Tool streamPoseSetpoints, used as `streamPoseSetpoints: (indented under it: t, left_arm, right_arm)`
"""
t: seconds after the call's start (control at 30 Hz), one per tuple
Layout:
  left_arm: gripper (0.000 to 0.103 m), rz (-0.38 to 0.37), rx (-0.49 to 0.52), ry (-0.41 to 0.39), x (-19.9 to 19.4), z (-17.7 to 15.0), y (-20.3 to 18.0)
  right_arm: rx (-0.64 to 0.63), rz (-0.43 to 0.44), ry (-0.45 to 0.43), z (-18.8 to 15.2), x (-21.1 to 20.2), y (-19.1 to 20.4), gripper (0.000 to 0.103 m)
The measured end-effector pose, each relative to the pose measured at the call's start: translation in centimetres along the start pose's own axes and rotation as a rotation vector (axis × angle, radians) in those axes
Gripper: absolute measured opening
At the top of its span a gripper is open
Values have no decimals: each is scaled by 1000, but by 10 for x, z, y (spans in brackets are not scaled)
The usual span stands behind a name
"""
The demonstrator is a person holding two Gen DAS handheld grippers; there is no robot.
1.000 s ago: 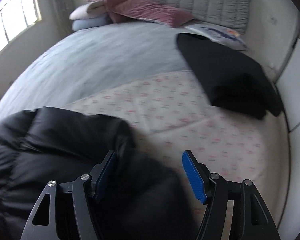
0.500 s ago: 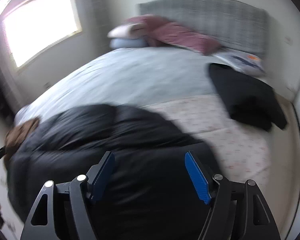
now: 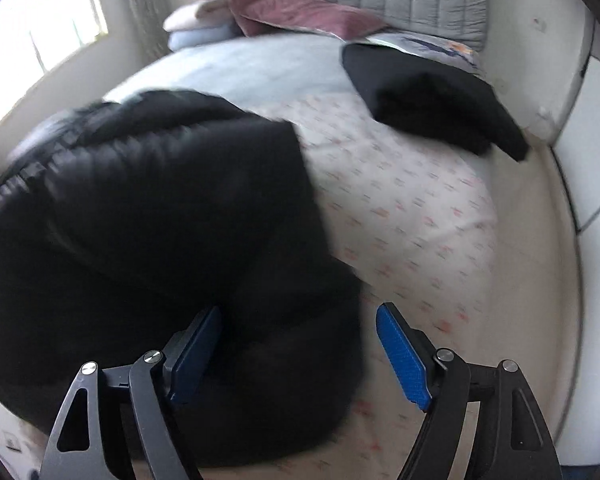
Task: Fold large clothes
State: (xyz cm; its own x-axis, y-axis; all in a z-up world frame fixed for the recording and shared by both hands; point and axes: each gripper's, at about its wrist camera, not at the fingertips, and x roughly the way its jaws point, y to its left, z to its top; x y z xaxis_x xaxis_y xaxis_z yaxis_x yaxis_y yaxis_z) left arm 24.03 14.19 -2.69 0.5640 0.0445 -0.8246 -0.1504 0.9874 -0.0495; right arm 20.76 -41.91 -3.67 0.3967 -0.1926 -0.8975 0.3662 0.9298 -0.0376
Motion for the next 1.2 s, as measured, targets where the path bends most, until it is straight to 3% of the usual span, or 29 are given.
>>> streamPoseSetpoints:
  t: [0.07,0.17,0.3,0.37,0.53,0.83,1.2]
  left_arm:
    - [94,20,0,-6,-14,-2,3]
    - [94,39,29,-28,-41,-5,-8]
    - [95,-27,30,-41,-78,-14,-33]
    - [101,-59,25,-24,-91,-22,-42]
    - [101,-132,31,3,-119,-49,-77]
    - [102,-90,113,51,-156,-95,-128]
    - [102,-112,226,47,-185,-126,-166]
  right_arm:
    - [8,-47,7,-6,-5,-6,80]
    - [38,-22,-28,-15,-35,-4,80]
    - [12,47,-107,-30,-88,20,81]
    - [-11,85,-143,-39,-114,38,81]
    - [-59,138,-179,-58,-147,69,85]
    - [-173,100,-178,-106,-171,115,90]
    - [-242,109,-147,-127,-174,140,90]
